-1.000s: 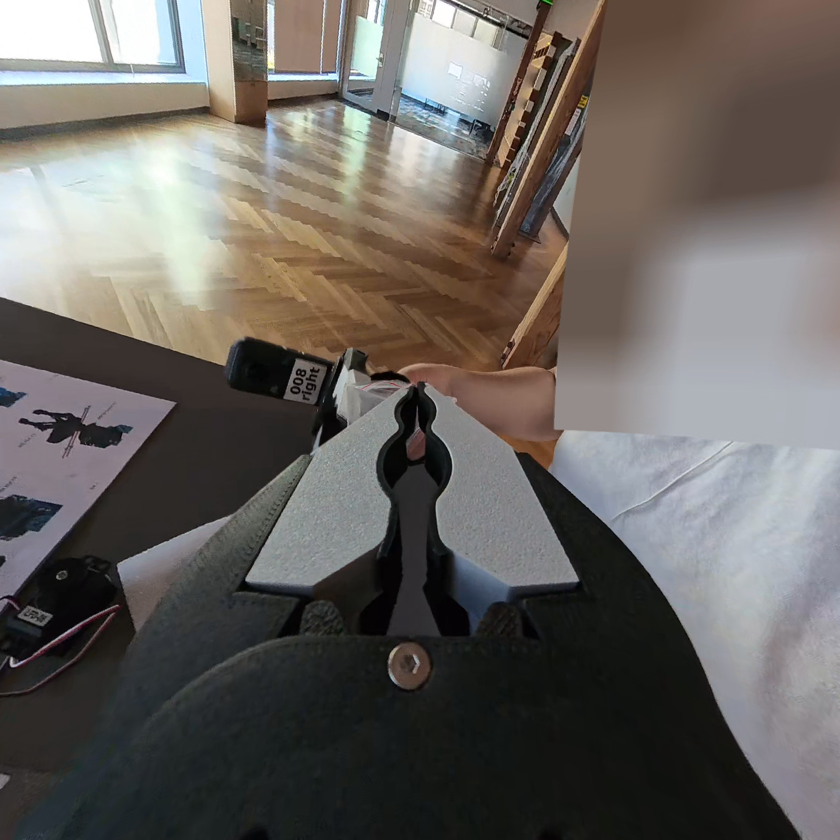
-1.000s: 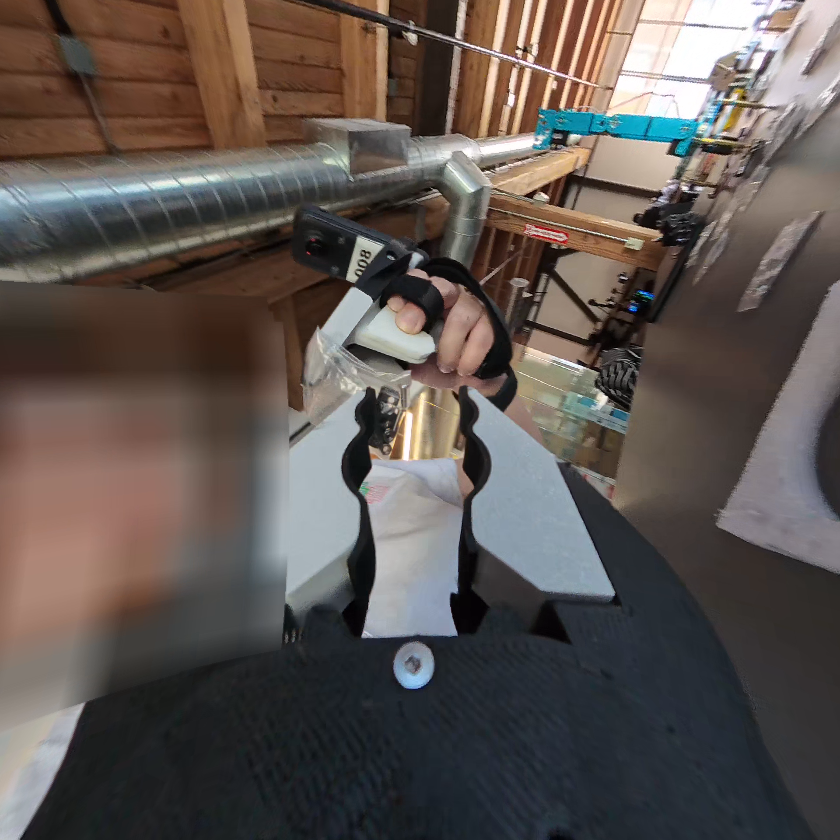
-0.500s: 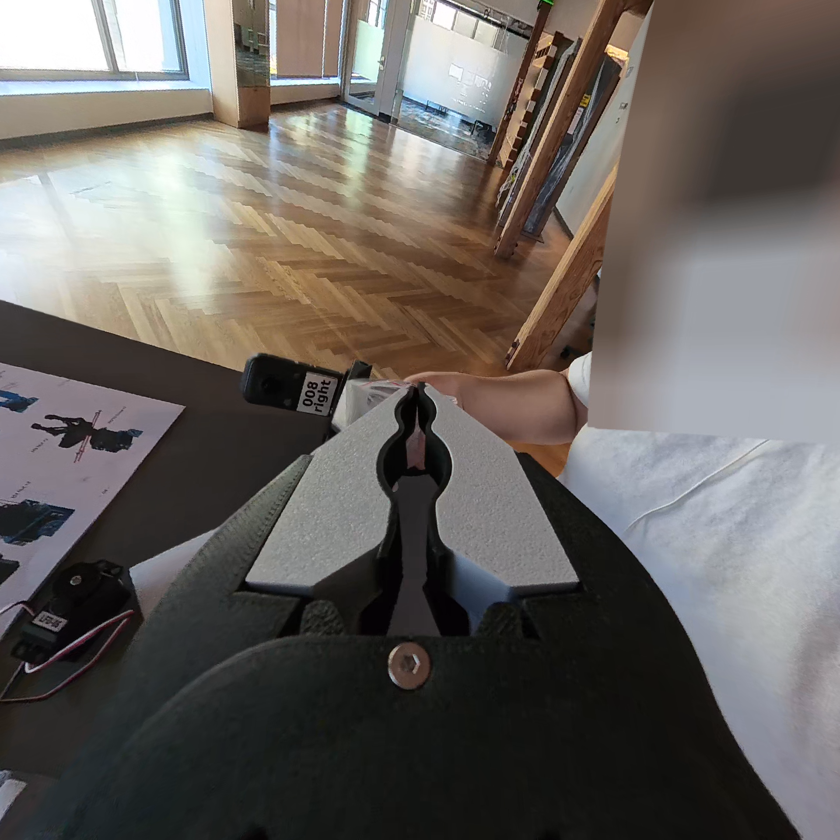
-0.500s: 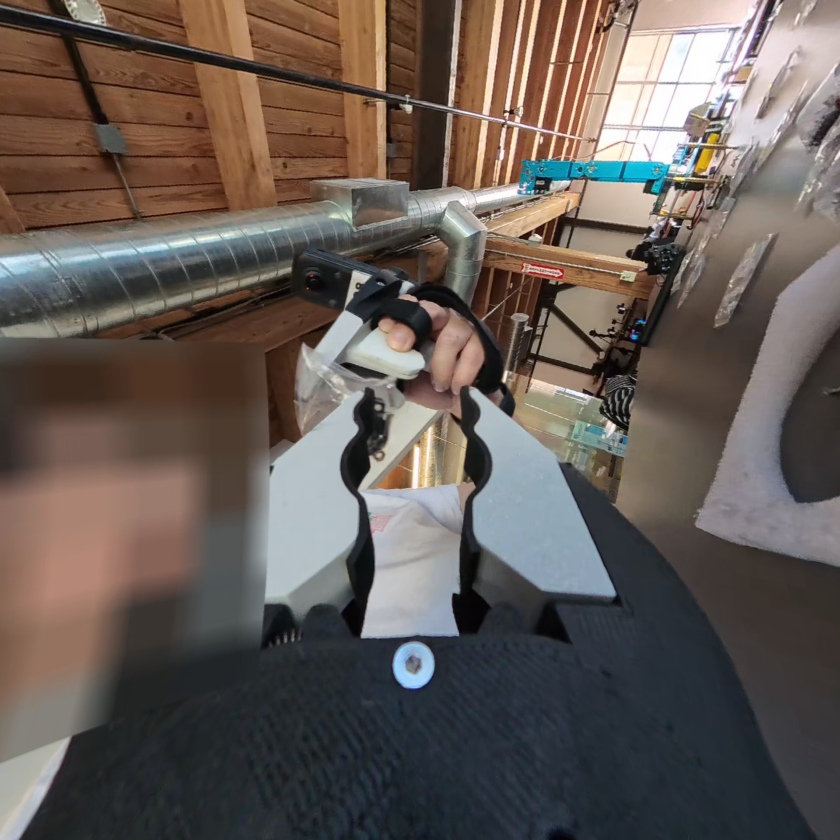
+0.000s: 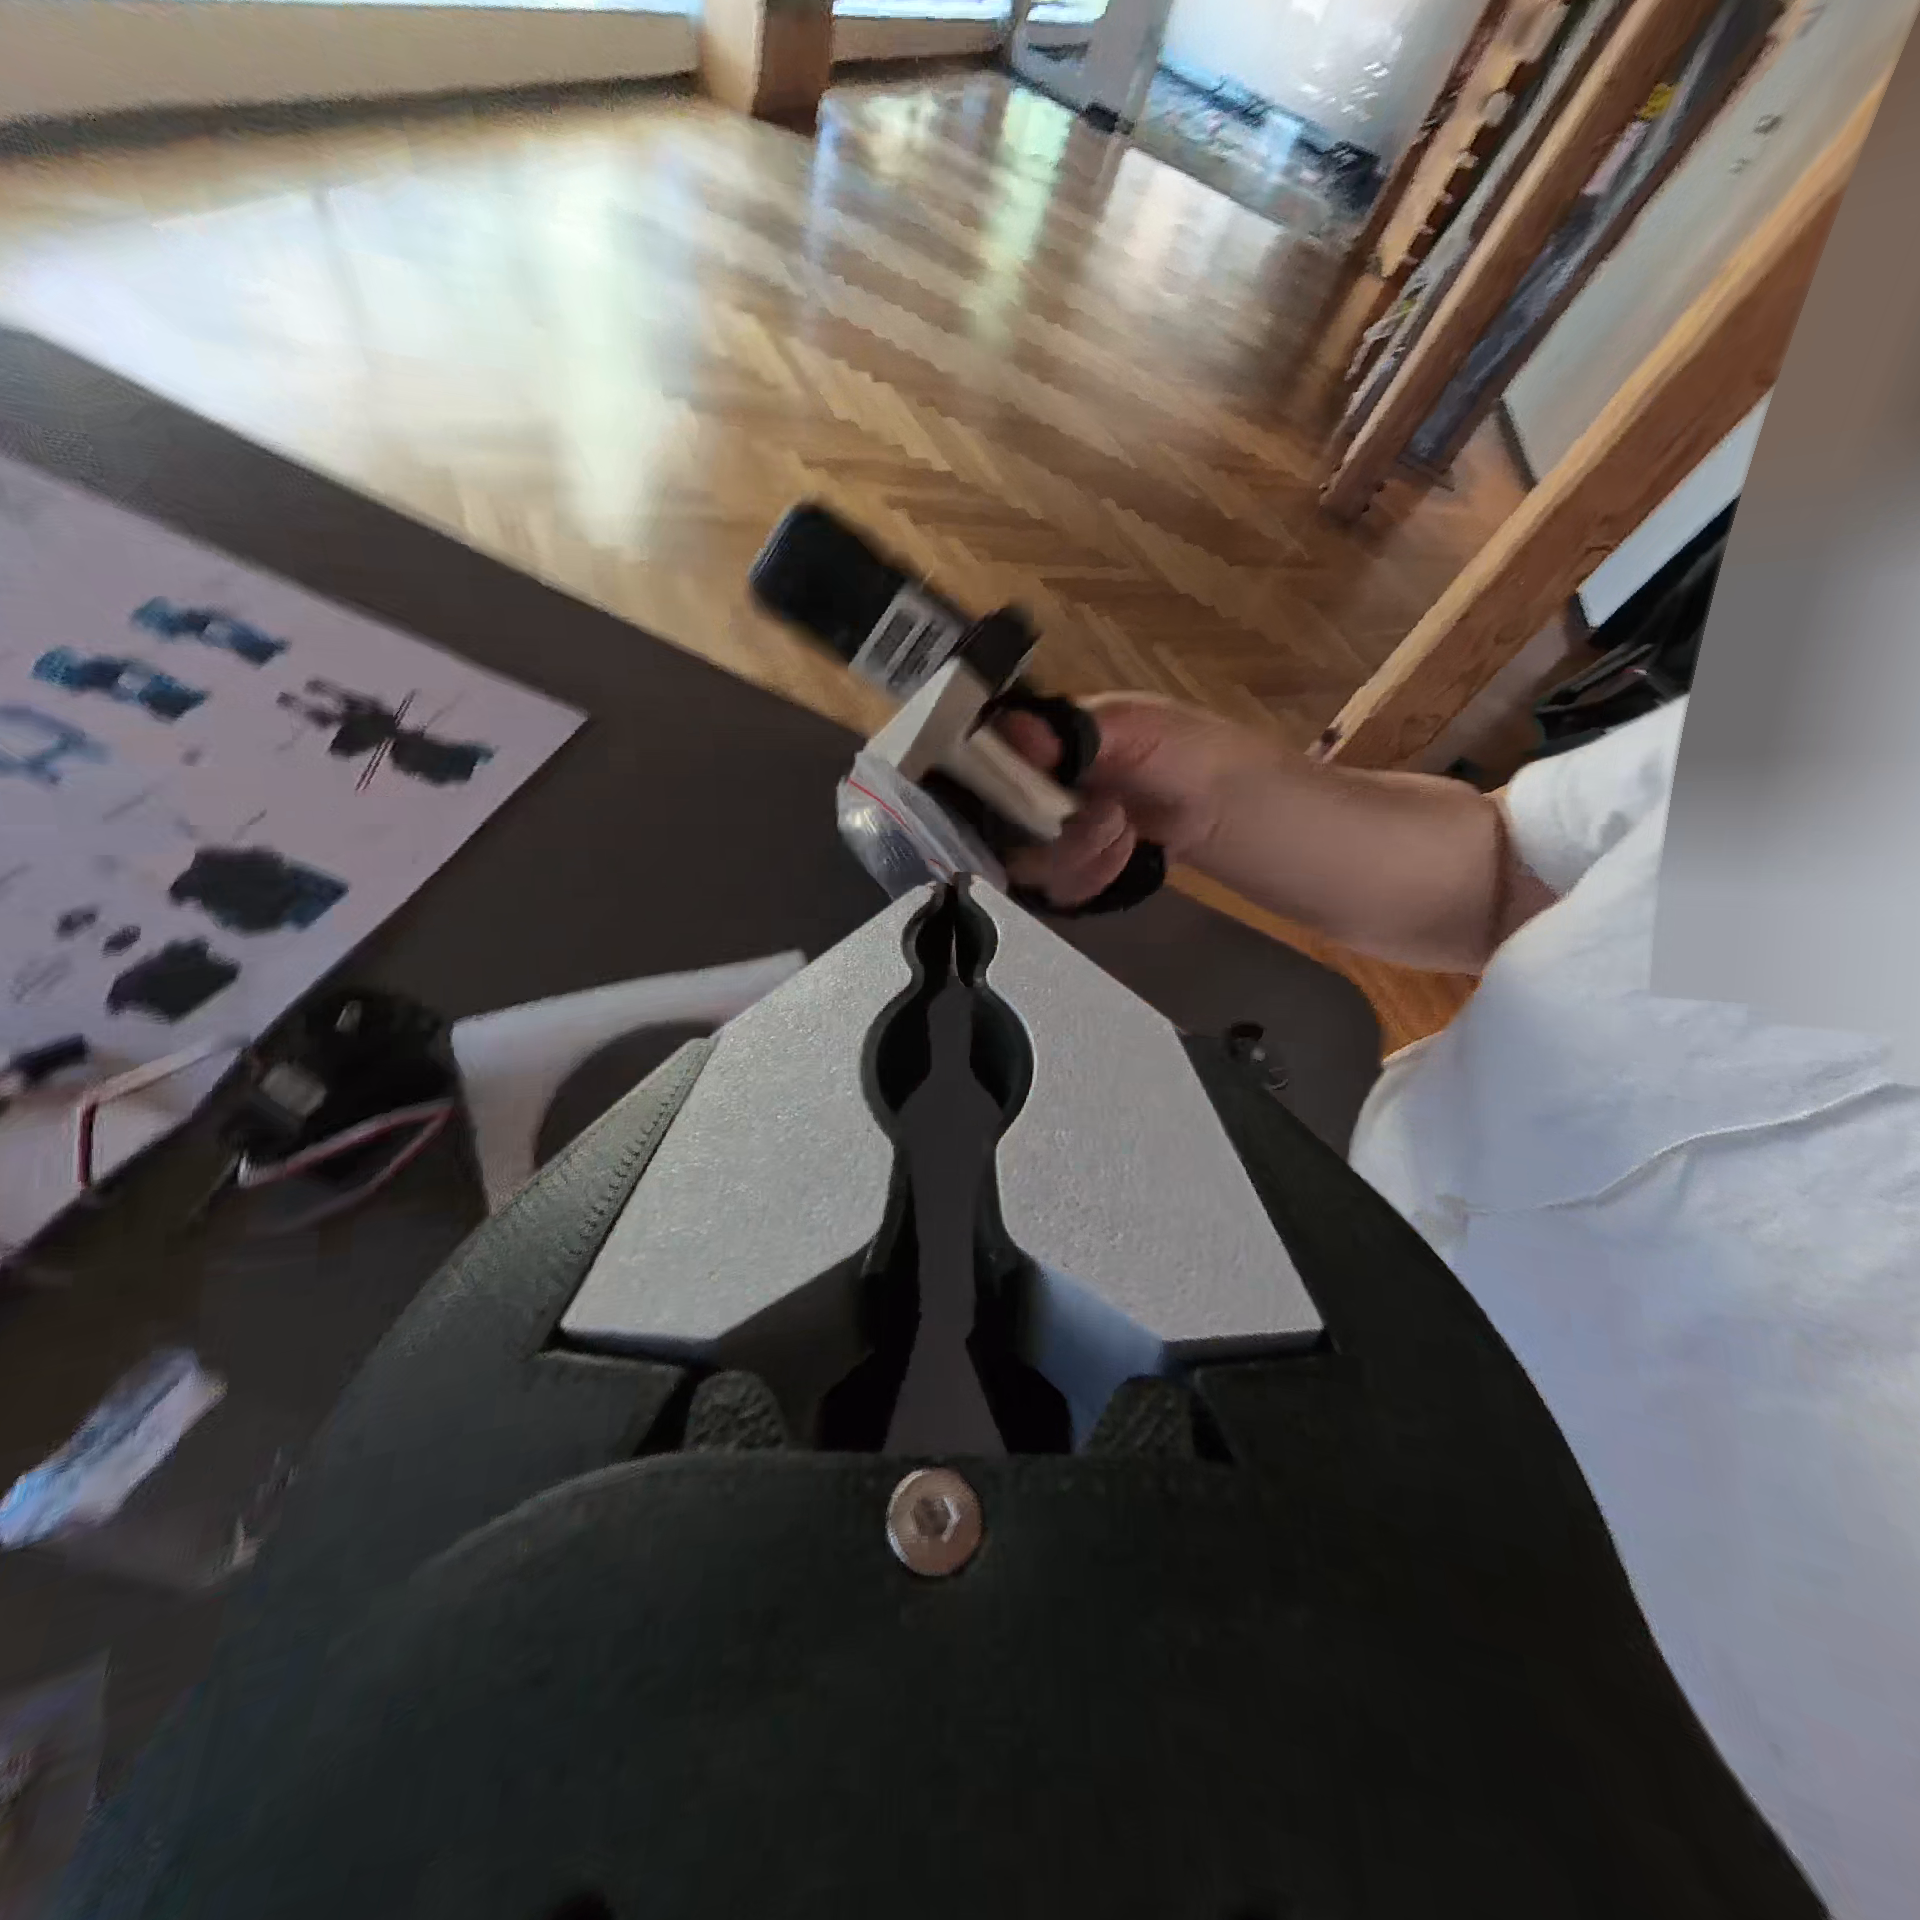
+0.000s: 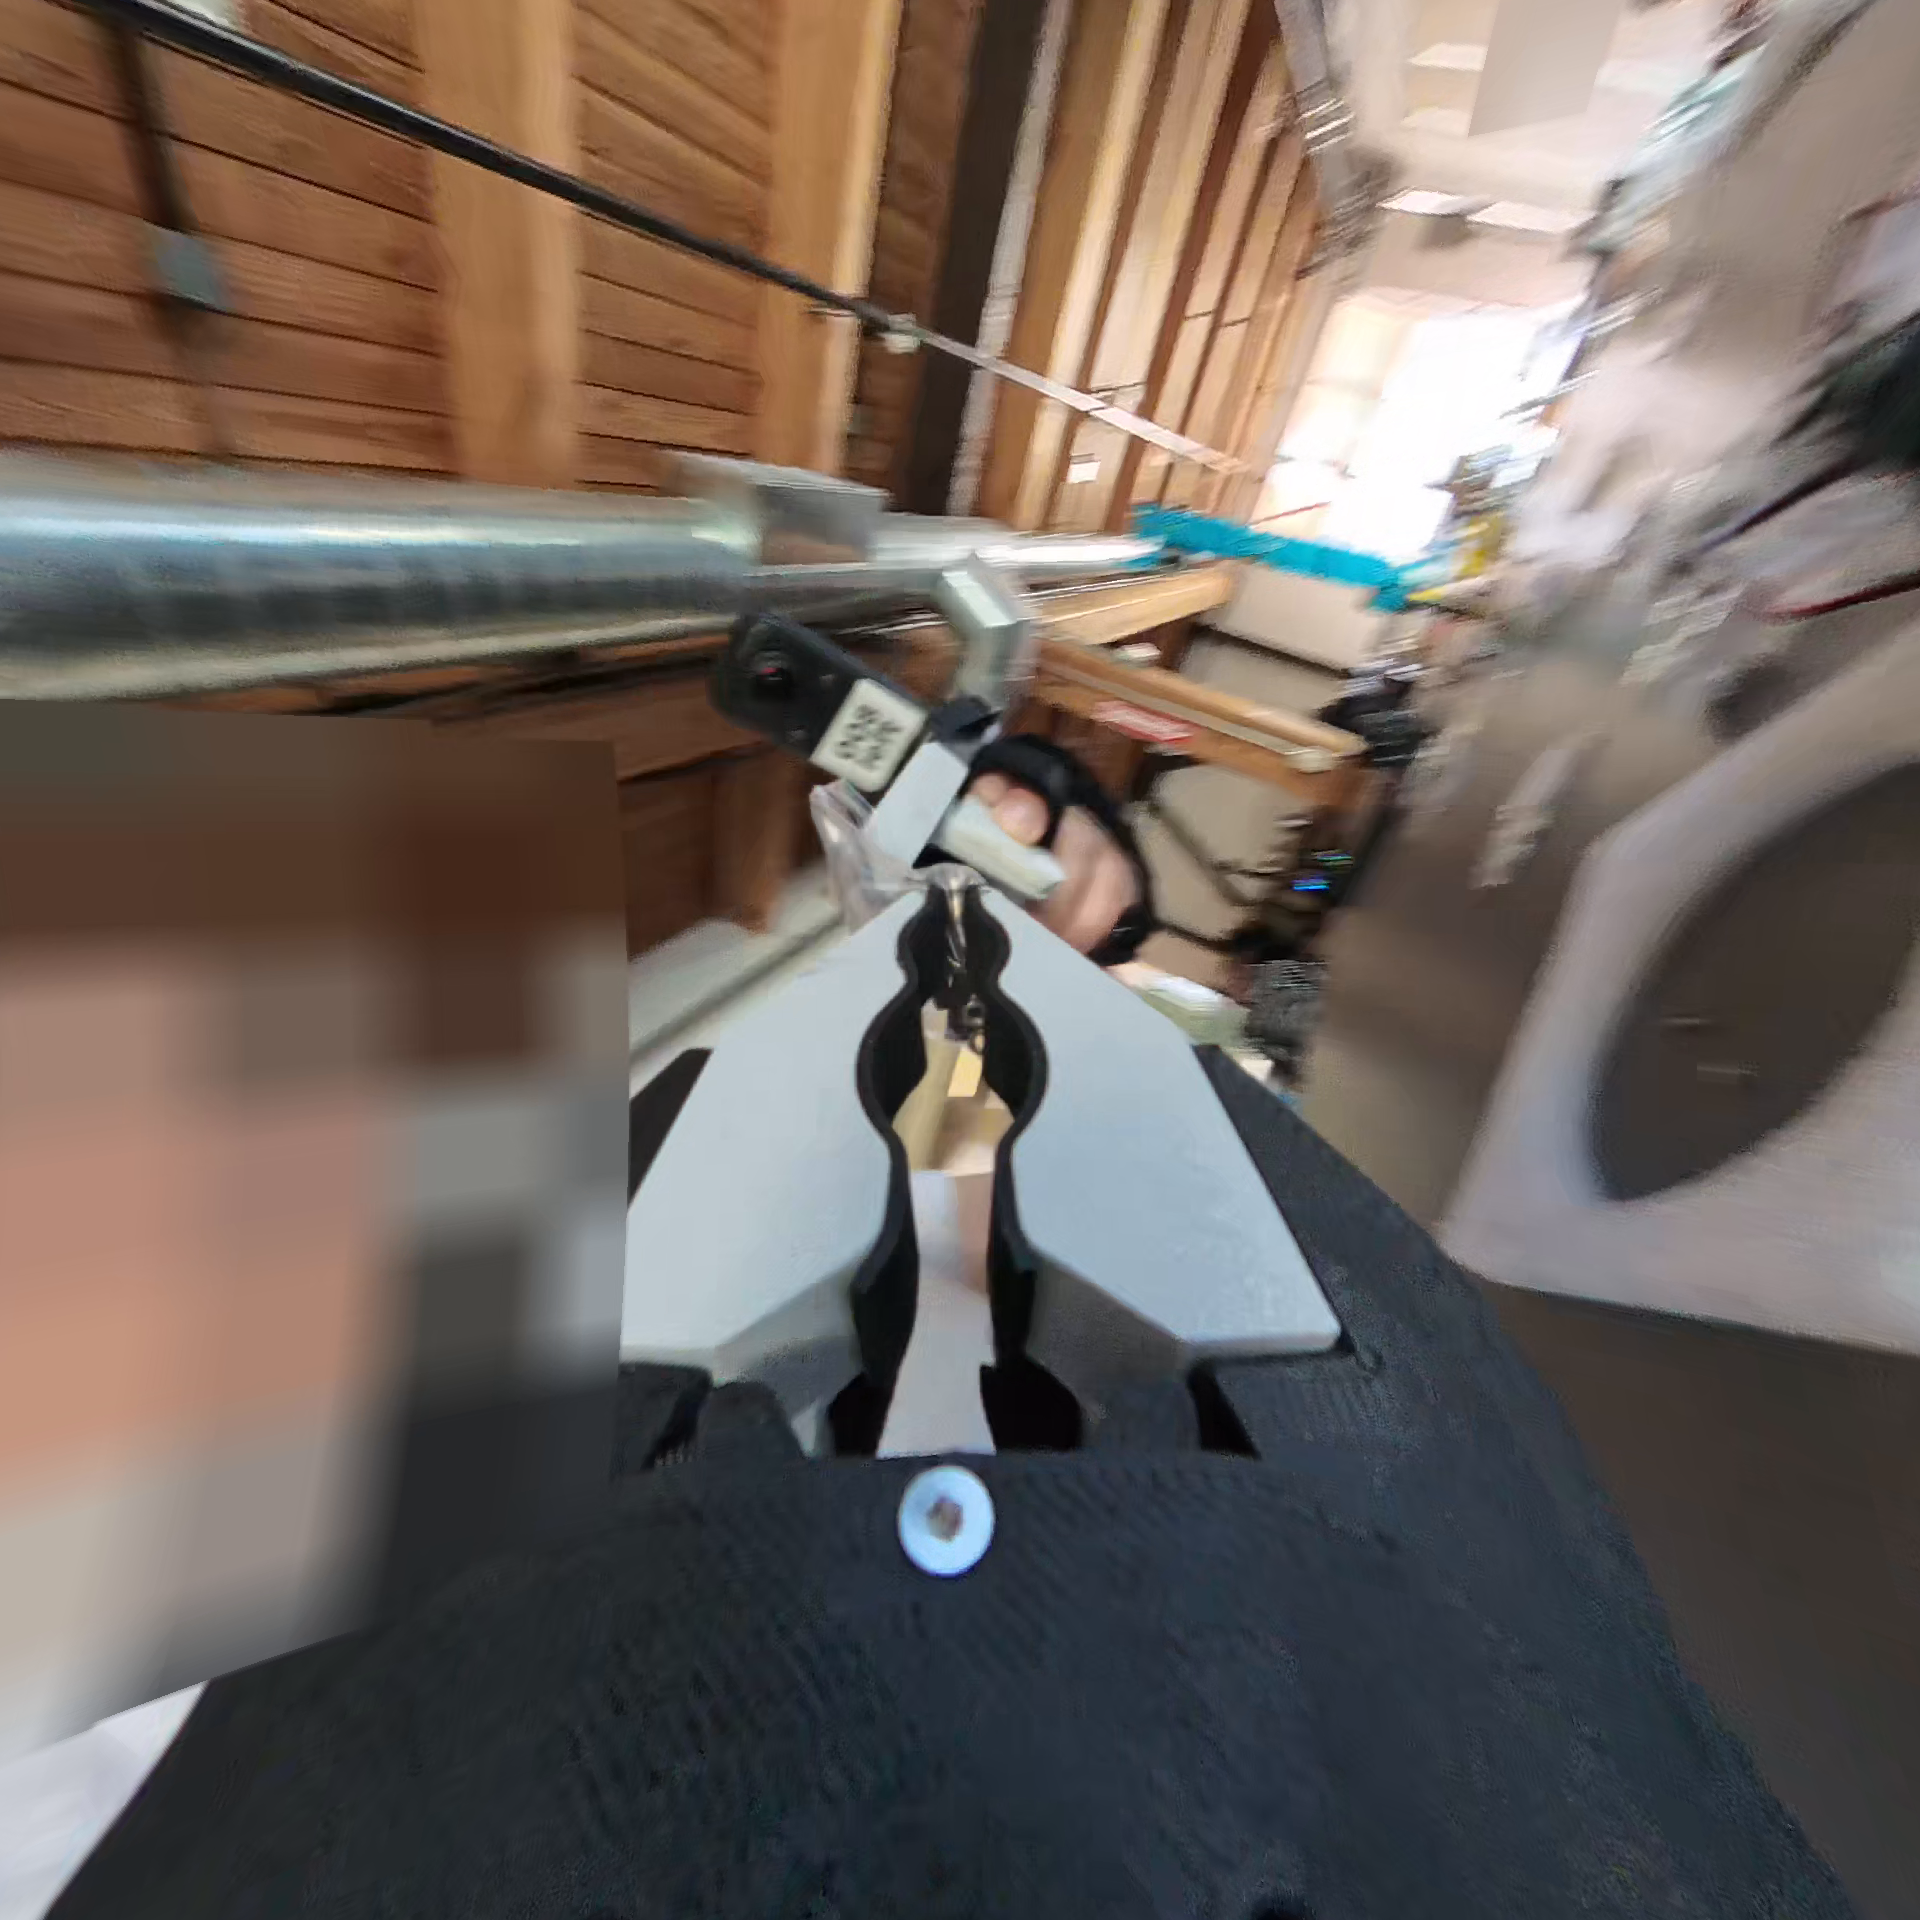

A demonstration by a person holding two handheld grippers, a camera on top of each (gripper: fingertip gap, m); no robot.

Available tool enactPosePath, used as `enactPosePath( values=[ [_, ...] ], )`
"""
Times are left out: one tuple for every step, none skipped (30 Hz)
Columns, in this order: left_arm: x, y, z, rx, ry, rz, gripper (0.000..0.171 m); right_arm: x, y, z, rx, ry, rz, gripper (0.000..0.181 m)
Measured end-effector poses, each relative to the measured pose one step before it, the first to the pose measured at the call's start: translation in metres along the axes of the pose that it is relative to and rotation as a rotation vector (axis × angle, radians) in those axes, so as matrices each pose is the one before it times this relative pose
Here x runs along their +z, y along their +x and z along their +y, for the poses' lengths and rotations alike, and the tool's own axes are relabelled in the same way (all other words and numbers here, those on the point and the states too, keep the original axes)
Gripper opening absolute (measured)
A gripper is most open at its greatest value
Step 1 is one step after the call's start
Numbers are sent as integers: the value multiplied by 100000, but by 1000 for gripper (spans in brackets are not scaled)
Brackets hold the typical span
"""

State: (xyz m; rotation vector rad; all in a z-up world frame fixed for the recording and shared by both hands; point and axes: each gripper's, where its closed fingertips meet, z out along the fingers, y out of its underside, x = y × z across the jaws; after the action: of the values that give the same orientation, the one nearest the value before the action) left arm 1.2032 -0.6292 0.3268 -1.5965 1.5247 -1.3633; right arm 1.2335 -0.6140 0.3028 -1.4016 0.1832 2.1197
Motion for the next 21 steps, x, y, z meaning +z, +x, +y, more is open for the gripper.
enactPosePath(
  values=[
    [-31, -1037, 1176, -3336, -2079, -3536, 0, -616, 1142, -546, -6447, -279, 10062, 0],
    [116, -958, 1188, -3326, -1833, -2739, 0, -553, 1340, -441, -6777, -1323, 11491, 0],
    [325, -860, 1192, -3285, -1805, -1886, 0, -258, 904, -235, -7562, -2290, 8884, 0],
    [496, -648, 1096, -3344, -1441, -470, 0, 18, 849, 123, -6045, -4151, 8575, 0],
    [560, -435, 883, -3600, -624, 978, 0, 165, 1045, 234, -5421, -4601, 9326, 0],
    [554, -350, 700, -3598, -89, 1419, 0, 293, 1109, 355, -5109, -5171, 8753, 0],
    [486, -373, 519, -3021, 232, 978, 0, 366, 1191, 373, -4849, -5124, 7798, 0],
    [370, -466, 391, -2148, 441, -76, 0, 411, 941, 288, -2599, -3704, 5427, 0],
    [253, -608, 310, -1645, 397, -1412, 0, 384, 447, 260, -680, -2879, 2215, 0],
    [154, -729, 253, -1616, 359, -2621, 0, 277, 188, 320, -96, -2855, 1399, 0],
    [100, -685, 216, -1789, 430, -2734, 0, 107, -82, 250, -1203, -2020, 1282, 0],
    [77, -468, 183, -2151, 519, -1525, 0, 6, -66, 117, -2400, -1358, 2284, 0],
    [89, -325, 200, -2361, 249, -763, 0, -15, 114, -4, -3251, -916, 3080, 0],
    [90, -382, 249, -2009, -285, -1427, 0, -19, 297, -117, -2229, -742, 2918, 0],
    [78, -412, 206, -1598, -252, -1927, 0, -160, 115, -141, 936, -1012, 1501, 0],
    [62, -246, 75, -1890, 461, -978, 0, -323, -743, -360, 434, 48, -2370, 0],
    [52, -22, -63, -2657, 1267, 569, 0, -342, -545, -624, -2320, 1614, -421, 0],
    [53, 183, -228, -3394, 2272, 2131, 0, -184, 780, -484, -3745, 669, 6193, 0],
    [78, 112, -210, -3948, 1870, 1823, 0, 228, 929, 226, -1397, -3328, 4713, 0],
    [121, -85, -34, -2923, 473, 330, 0, 293, -12, 450, 2932, -4478, -1158, 0],
    [137, -107, 41, -949, 47, -409, 0, 105, -797, 67, 1178, -1419, -4187, 0]
  ],
)
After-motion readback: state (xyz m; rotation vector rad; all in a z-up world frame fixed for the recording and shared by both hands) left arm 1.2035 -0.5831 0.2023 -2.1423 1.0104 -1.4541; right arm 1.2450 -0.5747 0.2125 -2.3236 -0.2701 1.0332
